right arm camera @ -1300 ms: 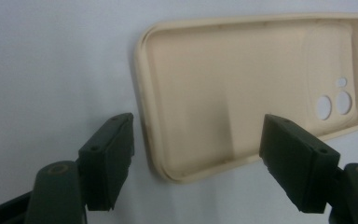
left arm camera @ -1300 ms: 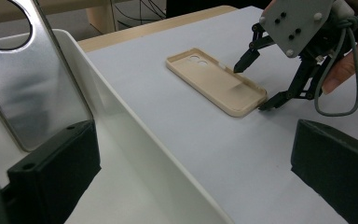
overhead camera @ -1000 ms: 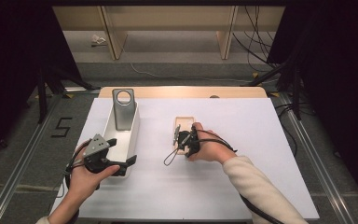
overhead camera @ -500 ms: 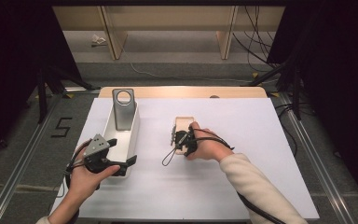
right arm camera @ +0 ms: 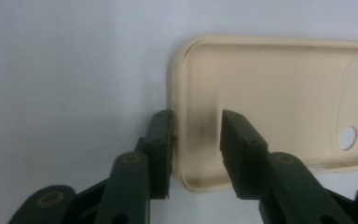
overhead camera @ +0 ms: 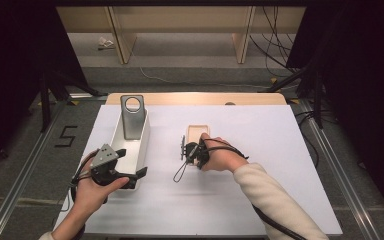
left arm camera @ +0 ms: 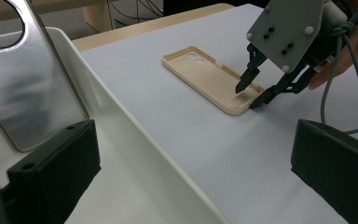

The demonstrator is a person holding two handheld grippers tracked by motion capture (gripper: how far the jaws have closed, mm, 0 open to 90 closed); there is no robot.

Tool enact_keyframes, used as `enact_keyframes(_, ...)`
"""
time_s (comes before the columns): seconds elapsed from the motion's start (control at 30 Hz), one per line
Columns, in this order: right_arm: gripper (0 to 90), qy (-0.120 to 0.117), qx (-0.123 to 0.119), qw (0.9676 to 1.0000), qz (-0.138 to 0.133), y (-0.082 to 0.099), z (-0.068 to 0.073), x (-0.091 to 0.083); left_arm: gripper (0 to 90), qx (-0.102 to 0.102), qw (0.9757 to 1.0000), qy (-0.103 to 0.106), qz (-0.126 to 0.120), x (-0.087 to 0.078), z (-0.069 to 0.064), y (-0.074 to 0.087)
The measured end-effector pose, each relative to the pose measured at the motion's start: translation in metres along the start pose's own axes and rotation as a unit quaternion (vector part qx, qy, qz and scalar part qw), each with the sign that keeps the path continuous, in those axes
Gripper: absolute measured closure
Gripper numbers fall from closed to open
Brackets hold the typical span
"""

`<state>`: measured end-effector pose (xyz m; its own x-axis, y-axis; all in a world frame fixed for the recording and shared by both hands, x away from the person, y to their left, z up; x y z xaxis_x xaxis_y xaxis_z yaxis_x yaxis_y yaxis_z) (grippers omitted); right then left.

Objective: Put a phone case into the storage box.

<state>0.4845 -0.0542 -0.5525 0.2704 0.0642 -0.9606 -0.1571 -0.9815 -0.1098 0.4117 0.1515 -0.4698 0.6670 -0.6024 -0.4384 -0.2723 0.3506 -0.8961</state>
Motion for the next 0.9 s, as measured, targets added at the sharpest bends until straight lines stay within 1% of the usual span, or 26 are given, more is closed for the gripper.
enact_keyframes(0.07, 72.0, -0.004, -0.006, 1.0000, 0.000, 0.0001, 0.0010, 0.0000, 0.6, 0.000, 1.0000, 0.000, 0.000, 0.0001, -0.0001, 0.0000)
enact_keyframes(0.13, 75.2, -0.008, -0.007, 0.9999, 0.001, 0.0003, 0.0030, 0.0001, 0.6, 0.000, 1.0000, 0.000, 0.000, 0.0001, -0.0001, -0.0001)
enact_keyframes(0.2, 77.3, -0.010, -0.007, 0.9999, 0.003, 0.0007, 0.0046, -0.0001, 0.7, 0.001, 1.0000, 0.000, 0.000, 0.0001, -0.0002, 0.0000)
enact_keyframes(0.23, 78.2, -0.009, -0.011, 0.9999, 0.006, 0.0011, 0.0044, -0.0004, 0.7, 0.002, 1.0000, 0.000, 0.001, 0.0002, -0.0003, 0.0001)
enact_keyframes(0.27, 79.3, -0.011, -0.010, 0.9999, 0.004, 0.0006, 0.0054, 0.0001, 0.7, 0.001, 1.0000, 0.000, 0.000, 0.0002, -0.0004, 0.0001)
enact_keyframes(0.37, 81.9, -0.011, -0.018, 0.9998, 0.005, 0.0005, 0.0059, 0.0001, 0.7, 0.002, 1.0000, 0.001, 0.000, 0.0003, -0.0005, 0.0000)
enact_keyframes(0.73, 85.7, -0.016, -0.015, 0.9997, 0.006, 0.0026, 0.0075, -0.0013, 0.6, 0.001, 1.0000, 0.001, 0.000, 0.0005, -0.0003, 0.0003)
enact_keyframes(0.87, 86.0, -0.017, -0.014, 0.9998, -0.005, 0.0011, 0.0086, -0.0017, 0.7, 0.001, 1.0000, 0.000, 0.000, 0.0002, -0.0001, 0.0002)
enact_keyframes(0.9, 86.0, -0.017, -0.012, 0.9998, -0.004, 0.0013, 0.0095, -0.0027, 0.7, 0.001, 1.0000, 0.000, 0.000, 0.0002, 0.0000, 0.0001)
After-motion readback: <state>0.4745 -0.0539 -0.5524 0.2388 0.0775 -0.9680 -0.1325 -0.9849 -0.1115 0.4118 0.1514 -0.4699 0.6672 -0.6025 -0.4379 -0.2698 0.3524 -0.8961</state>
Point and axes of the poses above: each handheld gripper's, and its own axes: x roughly forward along the jaws, y roughly out of its underside, z roughly to its left, the point moved 10 cm from there along x, roughly forward along the jaws, and after that the axes turned 10 degrees about x, right-handed, at the moved point
